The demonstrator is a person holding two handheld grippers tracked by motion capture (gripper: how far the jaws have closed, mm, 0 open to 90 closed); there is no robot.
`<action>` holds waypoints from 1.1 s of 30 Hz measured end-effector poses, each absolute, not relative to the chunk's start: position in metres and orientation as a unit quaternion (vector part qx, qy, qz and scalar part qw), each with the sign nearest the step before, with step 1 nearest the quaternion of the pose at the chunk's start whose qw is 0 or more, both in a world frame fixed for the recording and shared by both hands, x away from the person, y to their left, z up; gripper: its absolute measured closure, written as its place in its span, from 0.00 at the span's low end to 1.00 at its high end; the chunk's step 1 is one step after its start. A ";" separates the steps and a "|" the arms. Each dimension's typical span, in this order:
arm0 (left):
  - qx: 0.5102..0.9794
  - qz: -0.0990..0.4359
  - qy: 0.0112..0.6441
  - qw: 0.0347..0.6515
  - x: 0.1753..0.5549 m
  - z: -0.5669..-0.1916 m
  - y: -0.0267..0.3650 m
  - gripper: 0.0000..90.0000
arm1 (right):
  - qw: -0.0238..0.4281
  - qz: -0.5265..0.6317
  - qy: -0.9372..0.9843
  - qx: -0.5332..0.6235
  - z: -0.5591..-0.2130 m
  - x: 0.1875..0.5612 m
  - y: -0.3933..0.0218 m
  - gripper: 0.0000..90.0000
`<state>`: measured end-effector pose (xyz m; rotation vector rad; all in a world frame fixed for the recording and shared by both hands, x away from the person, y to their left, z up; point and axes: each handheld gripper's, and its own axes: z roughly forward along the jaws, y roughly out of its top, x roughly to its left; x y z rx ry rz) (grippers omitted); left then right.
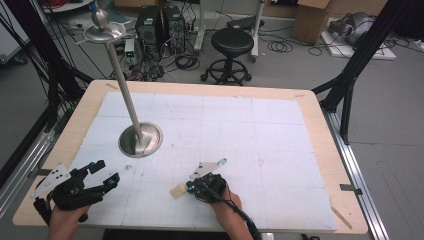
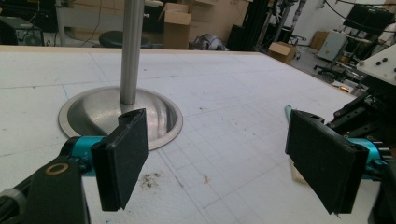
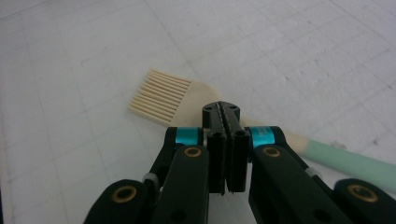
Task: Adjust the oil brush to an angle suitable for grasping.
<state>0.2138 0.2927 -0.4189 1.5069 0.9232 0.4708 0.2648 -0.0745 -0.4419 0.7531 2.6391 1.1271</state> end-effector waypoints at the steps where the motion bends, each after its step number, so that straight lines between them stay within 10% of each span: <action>1: 0.652 0.205 0.401 0.610 0.214 -0.419 0.293 0.24 | 0.086 0.380 0.886 0.250 -0.442 0.266 -0.071 0.99; 12: 0.652 0.203 0.403 0.609 0.214 -0.419 0.294 0.24 | 0.069 0.399 0.878 0.255 -0.444 0.275 -0.053 0.99; 24: 0.654 0.202 0.403 0.608 0.215 -0.420 0.294 0.24 | 0.183 0.393 0.799 0.416 -0.425 0.308 -0.154 0.99; 33: 0.651 0.202 0.406 0.609 0.214 -0.420 0.296 0.24 | 0.179 0.352 0.807 0.440 -0.444 0.325 -0.154 0.99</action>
